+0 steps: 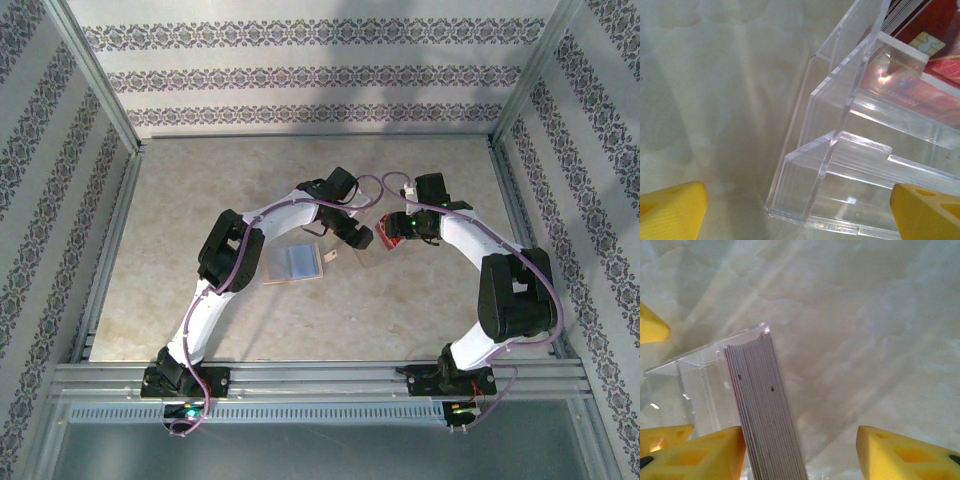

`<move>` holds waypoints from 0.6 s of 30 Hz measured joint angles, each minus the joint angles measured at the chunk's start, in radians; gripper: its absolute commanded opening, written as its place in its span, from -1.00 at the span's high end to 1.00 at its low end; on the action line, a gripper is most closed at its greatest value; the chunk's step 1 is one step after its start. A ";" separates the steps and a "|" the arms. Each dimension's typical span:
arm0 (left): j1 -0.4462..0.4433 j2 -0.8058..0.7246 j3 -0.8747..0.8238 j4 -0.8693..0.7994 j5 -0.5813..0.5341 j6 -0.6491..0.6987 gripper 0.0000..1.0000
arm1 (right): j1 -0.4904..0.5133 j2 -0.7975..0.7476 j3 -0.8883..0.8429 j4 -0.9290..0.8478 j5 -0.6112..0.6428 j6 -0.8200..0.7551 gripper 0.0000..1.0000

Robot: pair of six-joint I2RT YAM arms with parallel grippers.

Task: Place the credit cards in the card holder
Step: Pick up the credit card from the storage box.

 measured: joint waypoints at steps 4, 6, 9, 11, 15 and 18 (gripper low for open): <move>0.000 0.000 -0.001 0.002 0.000 0.000 -0.88 | 0.002 0.000 0.000 -0.001 0.015 -0.007 -0.19; 0.000 0.000 -0.003 0.003 0.000 0.000 -0.89 | 0.002 -0.002 0.000 -0.002 0.017 -0.007 -0.19; 0.000 0.000 -0.003 0.003 0.000 0.000 -0.88 | 0.002 -0.008 0.000 -0.007 0.021 -0.007 -0.19; 0.000 0.000 -0.003 0.003 0.000 0.000 -0.89 | 0.002 -0.016 0.000 -0.013 0.027 -0.007 -0.18; 0.000 0.000 -0.004 0.005 0.000 0.000 -0.88 | 0.002 -0.037 0.000 -0.018 0.037 -0.007 -0.17; 0.000 0.000 -0.006 0.007 0.000 0.000 -0.89 | 0.002 -0.046 0.000 -0.018 0.045 -0.007 -0.16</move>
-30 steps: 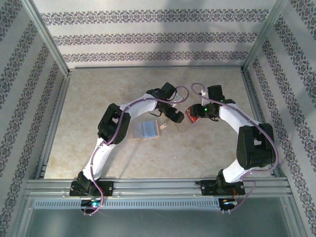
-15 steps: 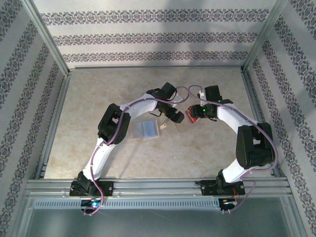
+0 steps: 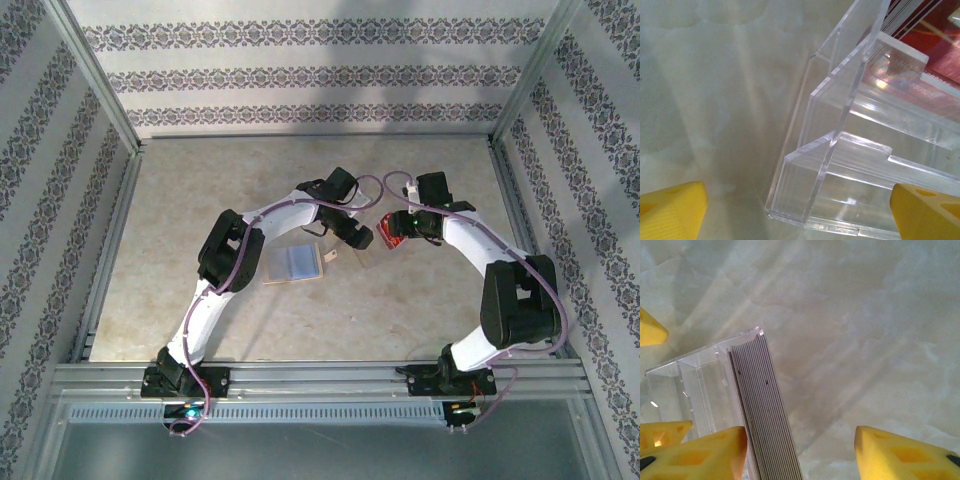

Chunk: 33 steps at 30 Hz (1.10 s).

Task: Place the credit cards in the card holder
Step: Pick up the credit card from the storage box.

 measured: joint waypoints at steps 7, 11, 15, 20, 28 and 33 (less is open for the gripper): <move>0.000 0.000 0.000 0.001 0.000 0.000 -0.88 | 0.005 -0.002 0.000 0.000 0.003 -0.005 -0.11; 0.000 0.000 -0.002 0.003 0.000 0.000 -0.88 | 0.037 -0.001 0.000 -0.005 0.027 -0.019 -0.21; 0.000 -0.001 -0.003 0.004 0.000 0.000 -0.89 | 0.067 0.025 0.008 -0.019 0.063 -0.037 -0.22; 0.000 -0.001 -0.004 0.006 0.000 0.000 -0.89 | 0.068 0.063 0.013 -0.039 0.092 -0.041 -0.16; 0.000 -0.001 -0.006 0.011 0.000 0.000 -0.89 | 0.058 0.019 0.014 -0.043 0.095 -0.041 -0.11; 0.000 -0.002 -0.009 0.014 0.000 0.001 -0.89 | 0.050 -0.002 0.014 -0.045 0.095 -0.040 -0.11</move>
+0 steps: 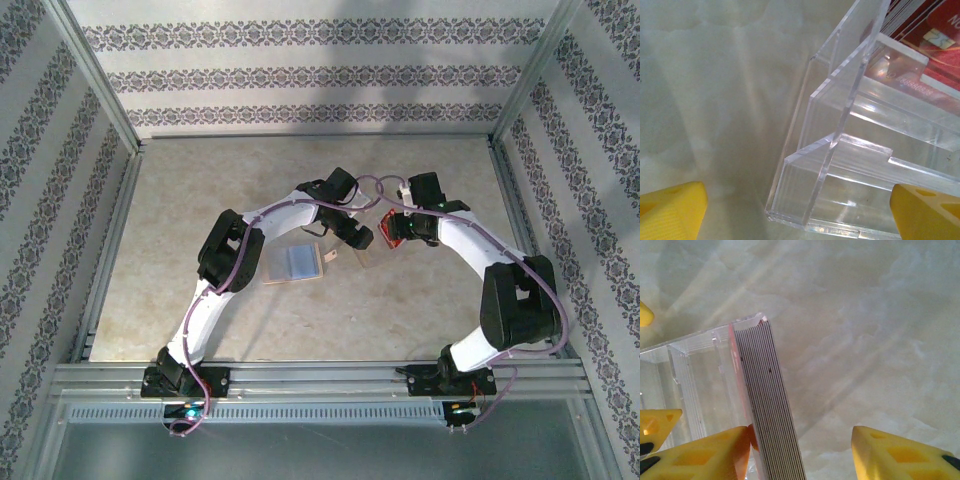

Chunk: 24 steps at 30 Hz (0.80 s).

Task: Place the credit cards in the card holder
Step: Pick up the credit card from the storage box.

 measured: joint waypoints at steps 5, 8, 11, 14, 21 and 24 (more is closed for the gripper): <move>0.000 0.000 -0.001 0.001 0.000 0.002 -0.89 | 0.001 0.000 0.000 -0.002 -0.001 -0.002 0.03; 0.000 0.000 -0.001 0.001 0.000 0.002 -0.89 | 0.001 0.000 0.000 -0.002 -0.012 -0.003 0.13; 0.000 0.000 -0.001 0.001 0.000 0.002 -0.89 | 0.002 0.000 0.000 -0.001 -0.024 -0.006 0.21; 0.000 0.000 -0.001 0.001 0.000 0.002 -0.88 | 0.007 0.000 0.000 -0.001 -0.026 -0.008 0.24; 0.000 0.000 -0.001 0.001 0.000 0.002 -0.89 | 0.010 -0.017 0.000 -0.014 -0.018 -0.012 0.35; 0.000 0.000 -0.001 0.001 0.000 0.002 -0.88 | 0.010 -0.041 0.000 -0.018 -0.007 -0.012 0.44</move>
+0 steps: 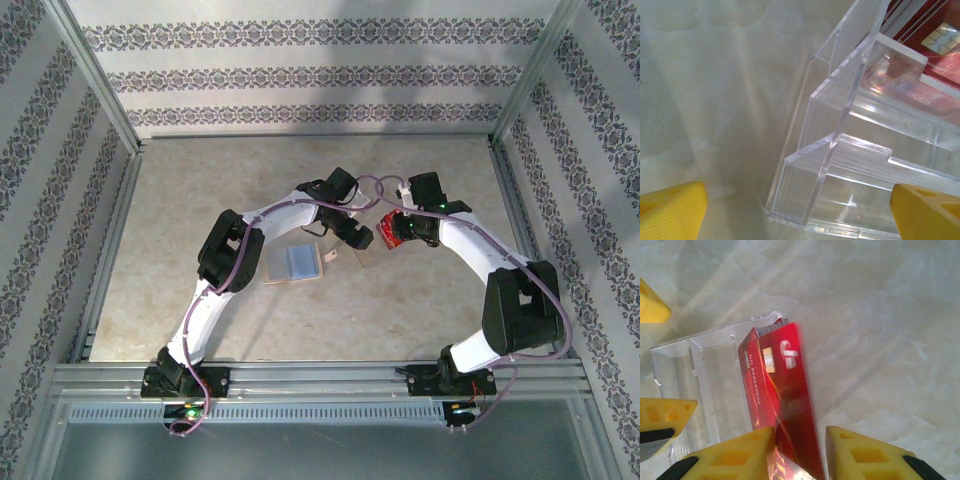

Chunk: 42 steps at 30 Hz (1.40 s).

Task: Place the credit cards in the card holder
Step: Pick up the credit card from the storage box.

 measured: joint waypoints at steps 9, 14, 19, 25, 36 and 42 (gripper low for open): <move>0.000 0.000 0.000 0.000 0.000 0.000 -0.89 | 0.030 -0.030 0.000 0.000 -0.013 -0.004 0.92; 0.000 -0.003 0.000 -0.001 -0.004 0.004 -0.91 | 0.032 -0.041 0.000 -0.007 -0.020 -0.003 0.92; 0.000 -0.023 0.000 -0.039 -0.026 0.013 -0.98 | 0.030 -0.143 0.000 -0.046 -0.026 0.012 0.92; 0.013 -0.131 0.000 -0.103 -0.036 0.023 -0.99 | 0.005 -0.324 -0.002 -0.065 -0.124 0.096 0.91; 0.201 -0.661 -0.351 -0.029 0.158 0.018 -0.98 | 0.000 -0.480 -0.365 0.540 -0.480 0.602 1.00; 0.359 -0.806 -0.590 0.184 0.424 -0.174 -0.83 | 0.085 -0.322 -0.479 1.054 -0.541 0.895 1.00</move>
